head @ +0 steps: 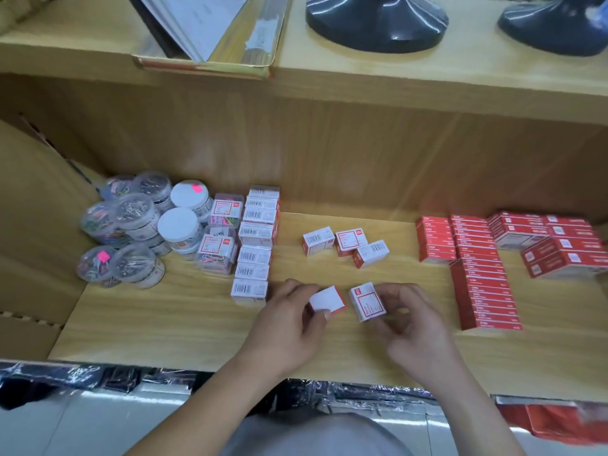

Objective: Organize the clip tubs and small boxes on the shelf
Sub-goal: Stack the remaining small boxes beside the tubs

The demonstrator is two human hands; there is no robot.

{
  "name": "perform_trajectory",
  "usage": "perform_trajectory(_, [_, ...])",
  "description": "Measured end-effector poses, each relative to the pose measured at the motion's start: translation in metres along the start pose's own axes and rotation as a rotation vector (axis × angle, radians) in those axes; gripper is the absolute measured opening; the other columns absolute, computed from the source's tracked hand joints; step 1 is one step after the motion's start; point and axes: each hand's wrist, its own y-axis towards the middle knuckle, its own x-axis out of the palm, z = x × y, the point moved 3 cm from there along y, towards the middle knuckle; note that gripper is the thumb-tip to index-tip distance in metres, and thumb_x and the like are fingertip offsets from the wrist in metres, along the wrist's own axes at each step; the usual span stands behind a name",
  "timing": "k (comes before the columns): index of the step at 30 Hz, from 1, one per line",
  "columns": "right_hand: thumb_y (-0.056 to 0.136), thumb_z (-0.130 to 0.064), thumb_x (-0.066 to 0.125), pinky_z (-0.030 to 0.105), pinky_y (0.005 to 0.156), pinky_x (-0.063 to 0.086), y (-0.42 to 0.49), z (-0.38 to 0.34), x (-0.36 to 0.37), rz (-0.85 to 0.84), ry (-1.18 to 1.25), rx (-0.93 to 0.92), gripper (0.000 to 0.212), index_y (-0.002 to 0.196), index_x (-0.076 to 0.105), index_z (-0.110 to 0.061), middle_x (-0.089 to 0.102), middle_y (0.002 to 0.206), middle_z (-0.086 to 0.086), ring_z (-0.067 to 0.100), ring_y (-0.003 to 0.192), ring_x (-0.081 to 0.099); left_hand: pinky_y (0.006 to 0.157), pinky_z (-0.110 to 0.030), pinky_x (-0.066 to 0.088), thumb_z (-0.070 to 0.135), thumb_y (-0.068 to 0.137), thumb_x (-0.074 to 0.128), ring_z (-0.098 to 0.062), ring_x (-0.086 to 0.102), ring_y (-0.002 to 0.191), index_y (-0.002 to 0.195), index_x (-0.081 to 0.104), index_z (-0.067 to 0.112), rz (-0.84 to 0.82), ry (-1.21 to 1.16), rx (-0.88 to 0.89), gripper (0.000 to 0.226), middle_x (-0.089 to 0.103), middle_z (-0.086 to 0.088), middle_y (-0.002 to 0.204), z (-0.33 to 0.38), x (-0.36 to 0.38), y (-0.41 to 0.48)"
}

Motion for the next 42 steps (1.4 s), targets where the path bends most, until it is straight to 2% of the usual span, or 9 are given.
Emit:
perform_trajectory(4, [0.074, -0.021, 0.088, 0.005, 0.075, 0.043, -0.001, 0.002, 0.007, -0.003, -0.069, 0.092, 0.045, 0.115, 0.072, -0.029, 0.059, 0.095, -0.006, 0.000, 0.088, 0.060, 0.069, -0.030, 0.056, 0.035, 0.079, 0.076, -0.005, 0.062, 0.068, 0.113, 0.069, 0.027, 0.031, -0.122, -0.036, 0.036, 0.052, 0.014, 0.097, -0.008, 0.003, -0.004])
perform_trajectory(8, [0.074, -0.036, 0.085, 0.026, 0.077, 0.054, 0.000, 0.004, 0.010, 0.025, -0.143, 0.124, 0.033, 0.106, 0.076, -0.033, 0.054, 0.091, -0.009, 0.006, 0.080, 0.060, 0.066, -0.025, 0.051, 0.027, 0.074, 0.082, -0.010, 0.062, 0.066, 0.106, 0.069, 0.031, 0.058, -0.239, -0.069, 0.034, 0.054, 0.014, 0.098, -0.011, 0.004, -0.005])
perform_trajectory(12, [0.075, -0.031, 0.086, 0.030, 0.075, 0.054, -0.001, 0.008, 0.009, 0.037, -0.140, 0.142, 0.032, 0.106, 0.075, -0.033, 0.056, 0.089, -0.009, 0.010, 0.073, 0.060, 0.066, -0.018, 0.043, 0.007, 0.079, 0.073, -0.003, 0.057, 0.068, 0.109, 0.058, 0.040, 0.020, -0.197, -0.052, 0.047, 0.058, 0.017, 0.091, -0.008, 0.001, -0.012])
perform_trajectory(15, [0.076, -0.027, 0.086, 0.021, 0.074, 0.051, -0.002, 0.009, 0.008, 0.029, -0.102, 0.135, 0.031, 0.106, 0.076, -0.032, 0.057, 0.089, -0.004, 0.010, 0.073, 0.059, 0.073, -0.013, 0.044, 0.002, 0.074, 0.073, -0.001, 0.062, 0.085, 0.111, 0.062, 0.031, 0.034, -0.177, 0.035, 0.048, 0.057, 0.016, 0.107, -0.003, -0.005, -0.016])
perform_trajectory(21, [0.076, -0.025, 0.087, 0.008, 0.068, 0.042, 0.001, 0.008, 0.007, 0.007, -0.081, 0.165, 0.029, 0.102, 0.077, -0.033, 0.059, 0.088, 0.002, 0.007, 0.075, 0.056, 0.090, -0.015, 0.044, 0.037, 0.073, 0.085, -0.006, 0.057, 0.122, 0.093, 0.066, 0.025, 0.059, -0.220, 0.078, 0.030, 0.053, 0.011, 0.128, -0.002, -0.003, -0.032])
perform_trajectory(28, [0.073, -0.031, 0.089, 0.012, 0.070, 0.045, -0.001, 0.008, 0.006, -0.007, -0.031, 0.186, 0.032, 0.100, 0.075, -0.040, 0.057, 0.090, -0.002, 0.009, 0.077, 0.056, 0.083, -0.006, 0.042, 0.051, 0.069, 0.084, 0.000, 0.057, 0.116, 0.126, 0.068, 0.016, -0.009, -0.229, 0.022, 0.068, 0.048, 0.014, 0.139, -0.011, -0.001, -0.028])
perform_trajectory(37, [0.071, -0.018, 0.088, 0.021, 0.072, 0.052, -0.003, 0.008, 0.007, 0.055, -0.050, 0.148, 0.037, 0.102, 0.075, -0.035, 0.065, 0.086, -0.005, 0.011, 0.075, 0.062, 0.078, -0.009, 0.043, 0.038, 0.070, 0.087, -0.002, 0.061, 0.101, 0.100, 0.069, 0.033, -0.007, -0.203, -0.021, 0.036, 0.063, 0.018, 0.112, -0.008, -0.002, -0.028])
perform_trajectory(39, [0.076, -0.010, 0.084, 0.022, 0.072, 0.054, 0.001, 0.002, 0.006, 0.019, 0.082, 0.177, 0.041, 0.106, 0.071, -0.035, 0.071, 0.084, -0.005, 0.014, 0.073, 0.066, 0.075, -0.018, 0.050, 0.032, 0.073, 0.085, -0.002, 0.062, 0.087, 0.099, 0.059, 0.036, -0.040, -0.182, -0.075, 0.037, 0.066, 0.017, 0.096, -0.005, -0.006, -0.029])
perform_trajectory(42, [0.082, 0.002, 0.076, 0.017, 0.073, 0.053, 0.011, -0.014, 0.006, -0.012, 0.114, 0.117, 0.048, 0.117, 0.067, -0.030, 0.074, 0.090, -0.007, 0.013, 0.076, 0.066, 0.085, -0.032, 0.055, 0.032, 0.076, 0.082, -0.001, 0.064, 0.093, 0.114, 0.058, 0.041, -0.070, -0.222, -0.116, 0.046, 0.066, 0.019, 0.101, -0.002, -0.012, -0.032])
